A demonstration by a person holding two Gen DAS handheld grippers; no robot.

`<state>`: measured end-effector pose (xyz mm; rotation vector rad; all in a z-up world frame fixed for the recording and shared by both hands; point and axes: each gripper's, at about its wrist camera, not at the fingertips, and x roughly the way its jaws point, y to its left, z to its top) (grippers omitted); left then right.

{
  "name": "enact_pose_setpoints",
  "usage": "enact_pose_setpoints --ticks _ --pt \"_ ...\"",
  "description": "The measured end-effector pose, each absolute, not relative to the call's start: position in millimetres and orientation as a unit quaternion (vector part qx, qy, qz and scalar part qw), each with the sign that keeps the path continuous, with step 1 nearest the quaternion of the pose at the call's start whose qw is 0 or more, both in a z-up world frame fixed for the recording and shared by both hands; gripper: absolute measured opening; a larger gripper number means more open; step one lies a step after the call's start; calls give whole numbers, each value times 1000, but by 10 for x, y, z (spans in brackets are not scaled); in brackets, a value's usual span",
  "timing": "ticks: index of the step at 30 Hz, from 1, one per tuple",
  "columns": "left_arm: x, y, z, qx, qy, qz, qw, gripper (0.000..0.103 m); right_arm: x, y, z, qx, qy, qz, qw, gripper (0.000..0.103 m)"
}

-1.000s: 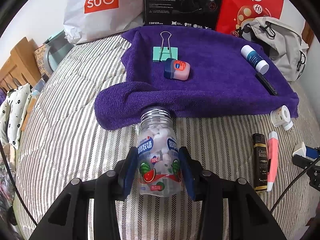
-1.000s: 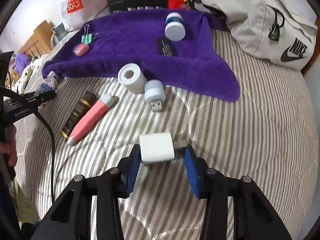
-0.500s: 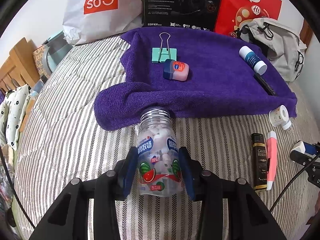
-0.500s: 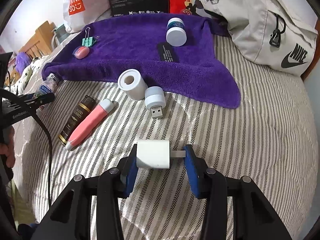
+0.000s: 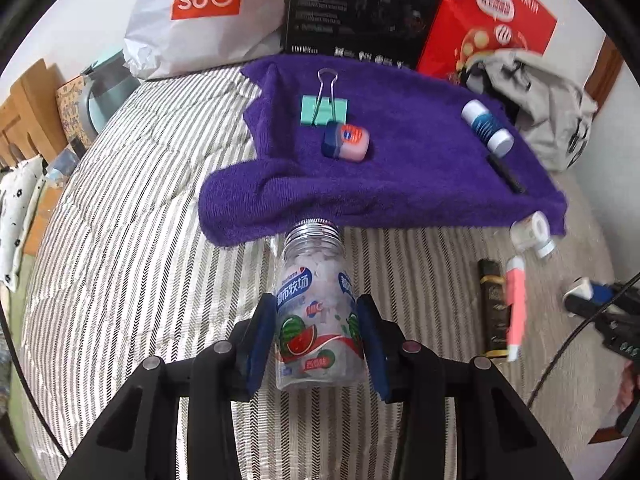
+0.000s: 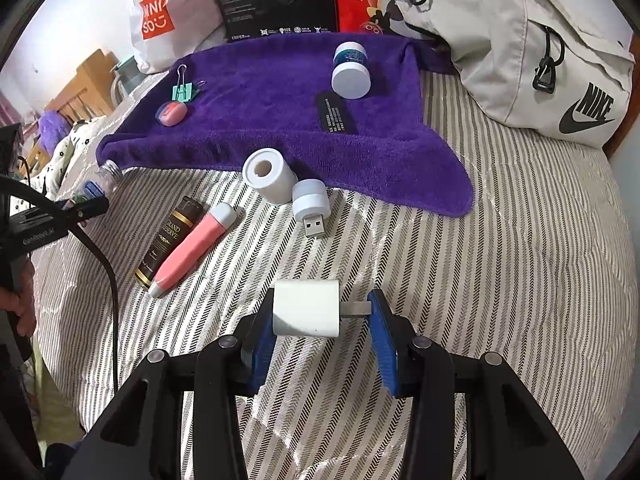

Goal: Organize rigid objects
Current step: 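Place the bottle beside the clip and open the left gripper while right carries the charger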

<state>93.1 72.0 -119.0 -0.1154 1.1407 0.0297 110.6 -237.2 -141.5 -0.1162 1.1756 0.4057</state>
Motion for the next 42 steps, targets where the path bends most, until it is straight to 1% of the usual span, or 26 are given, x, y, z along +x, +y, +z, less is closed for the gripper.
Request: enact_pose_setpoints --ticks 7,13,18,23,30,36,42 --pt "909 600 -1274 -11 536 29 844 40 1123 -2342 -1455 -55 555 195 807 44" --pt "920 663 -1246 -32 539 19 842 39 1139 -2337 -1376 -49 551 202 808 44" --pt "916 672 -1064 -50 527 3 848 39 1192 -2300 -1223 -55 539 208 814 44" --pt "979 635 -892 -43 514 -5 857 39 1318 -2238 -1125 -57 530 217 818 44" --pt "1287 661 -784 -45 505 -11 862 39 1624 -2142 -1034 -50 521 228 821 44" --pt "1575 726 -837 -52 508 -6 860 39 1964 -2009 -993 -48 515 237 823 44" --pt "1828 817 -940 -57 518 6 854 39 2273 -1784 -1088 -54 518 250 816 44"
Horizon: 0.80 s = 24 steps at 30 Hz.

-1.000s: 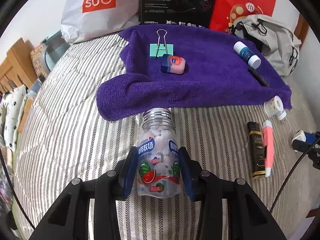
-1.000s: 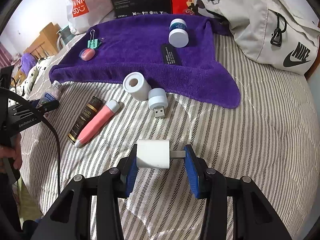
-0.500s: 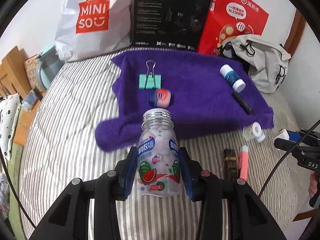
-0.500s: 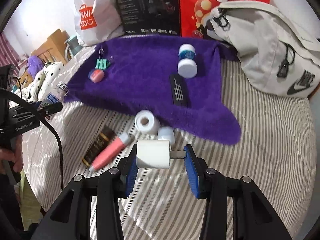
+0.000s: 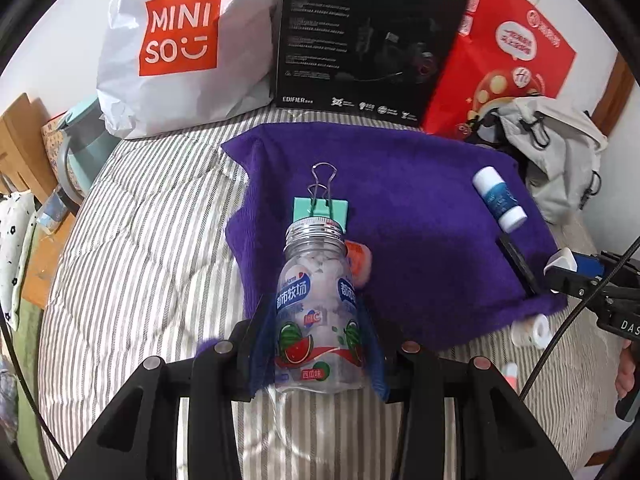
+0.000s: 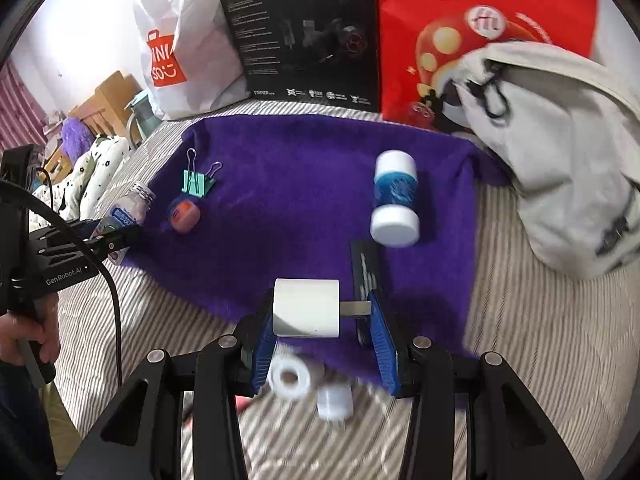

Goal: Organize rigid objects
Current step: 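Place the bottle beside the clip and open the left gripper while right carries the charger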

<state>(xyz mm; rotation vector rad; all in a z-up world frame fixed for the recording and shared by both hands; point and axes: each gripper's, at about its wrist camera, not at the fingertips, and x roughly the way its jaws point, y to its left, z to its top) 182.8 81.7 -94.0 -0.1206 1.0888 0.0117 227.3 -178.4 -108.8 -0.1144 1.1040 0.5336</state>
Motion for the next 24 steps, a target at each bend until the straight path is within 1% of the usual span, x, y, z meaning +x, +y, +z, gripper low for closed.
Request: enact_pose_setpoints --ticks 6,11,16,19,24 --pt "2031 825 -1093 -49 532 17 845 39 2438 -1528 -1336 -88 535 255 801 44" --pt "2125 750 -1128 -22 534 27 845 39 2466 -1395 -1505 -116 544 258 790 44" --pt "2222 679 -1228 -30 546 8 837 39 2491 -1372 -1525 -119 541 257 792 44" --pt "2213 609 -1309 -15 553 9 833 39 2510 -1356 -1532 -127 538 255 794 44" --pt "2197 608 -1332 -16 550 11 835 39 2504 -1313 -1538 -143 531 257 795 44"
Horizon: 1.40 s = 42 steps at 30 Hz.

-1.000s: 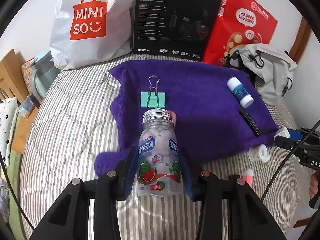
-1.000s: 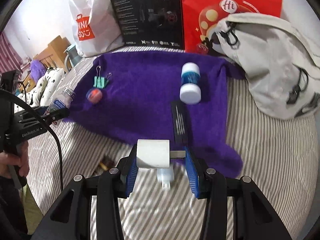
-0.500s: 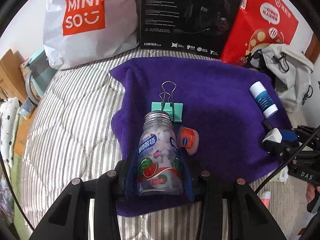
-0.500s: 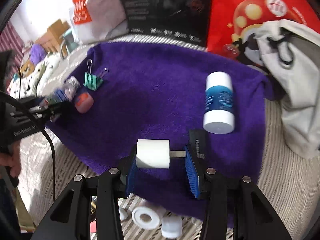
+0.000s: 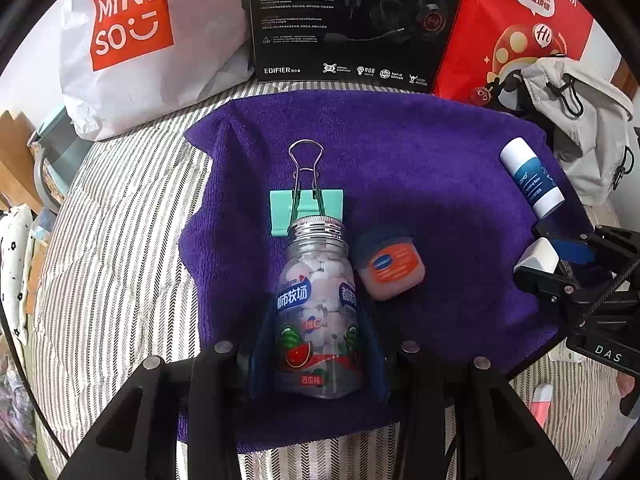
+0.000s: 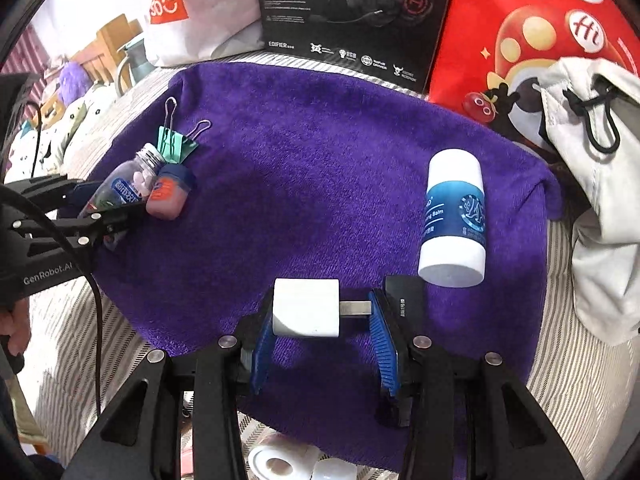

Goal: Organize rigid objects
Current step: 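Place the bottle beside the clip and open the left gripper while right carries the charger, then lower the white charger onto the towel and open the right gripper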

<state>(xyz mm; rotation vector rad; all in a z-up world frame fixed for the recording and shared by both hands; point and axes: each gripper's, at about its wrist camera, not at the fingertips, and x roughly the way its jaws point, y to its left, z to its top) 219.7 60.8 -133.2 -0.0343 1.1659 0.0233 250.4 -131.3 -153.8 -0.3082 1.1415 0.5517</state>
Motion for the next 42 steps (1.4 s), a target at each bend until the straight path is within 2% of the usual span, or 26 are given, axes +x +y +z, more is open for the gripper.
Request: enact_pose_setpoints --ticks 10,14,19,22,28,30,35,38,42 --pt "2205 573 -1348 -6 561 10 828 43 2483 -1327 -1547 -160 526 274 789 46" --pt "2121 518 -1322 2 567 2 823 54 2498 -1338 -1550 -158 538 278 780 51" --pt "1989 550 -1192 -22 561 -3 827 60 2450 -1435 -1486 -136 555 265 777 55" --pt "1890 556 -1084 -21 553 3 833 71 2366 -1490 -1393 -130 550 259 783 56" --pt "1588 548 -862 -19 537 0 844 74 2134 -1690 -1149 -107 538 244 800 70" --pt "1447 522 -802 -15 531 -2 847 77 2031 -1773 -1069 -99 534 238 806 71" --pt "1276 422 -822 -21 530 -12 848 77 1685 -2003 -904 -76 523 227 818 72" --pt "1170 317 -893 -32 535 -32 843 77 1486 -2150 -866 -63 521 216 823 77" --pt "1062 61 -1019 -27 543 -57 837 77 1204 -2376 -886 -52 530 196 824 77"
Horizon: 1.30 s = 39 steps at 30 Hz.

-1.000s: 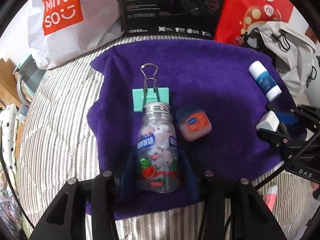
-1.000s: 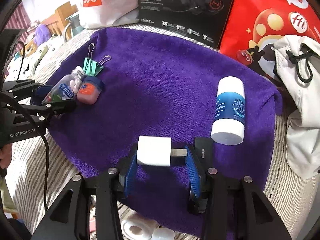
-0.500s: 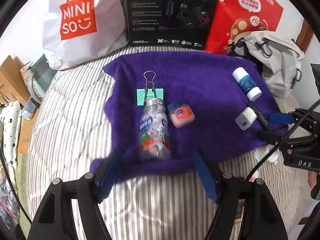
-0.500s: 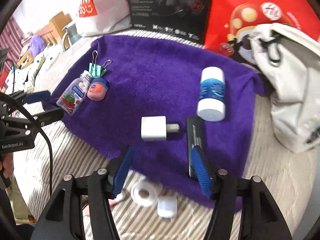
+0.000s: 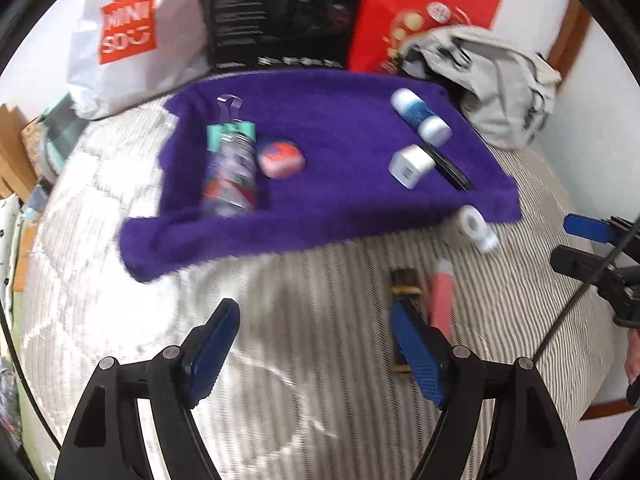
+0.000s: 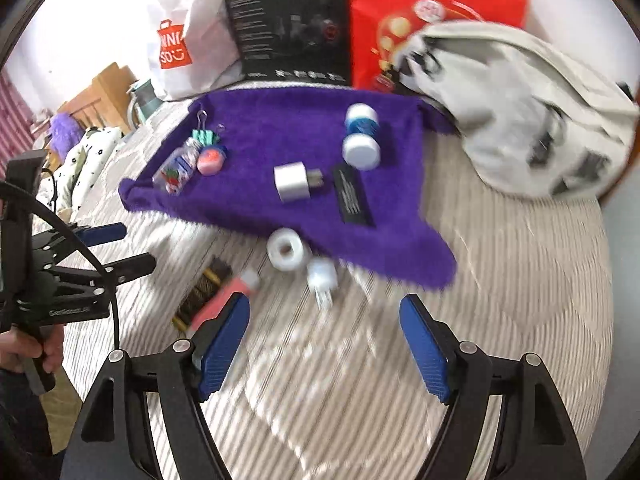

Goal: Organize rigid objects
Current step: 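Lower the white charger onto the towel and open the right gripper, then grasp the Grand Reserve box with the left gripper while the right grasps the USB light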

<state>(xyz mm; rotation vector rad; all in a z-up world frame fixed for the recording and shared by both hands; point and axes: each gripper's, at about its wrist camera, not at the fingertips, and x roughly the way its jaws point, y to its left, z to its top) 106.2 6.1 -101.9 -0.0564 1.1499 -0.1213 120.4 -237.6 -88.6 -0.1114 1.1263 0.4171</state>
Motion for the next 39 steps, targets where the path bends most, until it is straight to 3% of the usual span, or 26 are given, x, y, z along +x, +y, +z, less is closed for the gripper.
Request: enact_pose_setpoints --ticks 10,23,29,34,36,39 --pt "1064 -403 -1281 17 558 -66 827 77 751 -2783 -1044 -29 556 166 814 77" --pt "933 -333 -1430 57 542 -58 837 78 767 -2656 -1159 -26 564 182 805 77" --pt "917 -397 -1414 60 533 -84 840 58 846 -2512 -1179 -29 562 191 804 77" --pt "919 -424 -1413 60 532 -94 839 51 977 -2445 -1231 -27 558 189 807 77" --pt "905 -417 -1397 49 528 -92 843 34 1056 -2429 -1242 -28 545 181 818 77" --pt "912 -446 -1401 51 527 -95 843 23 1205 -2407 -1295 -22 530 176 829 77"
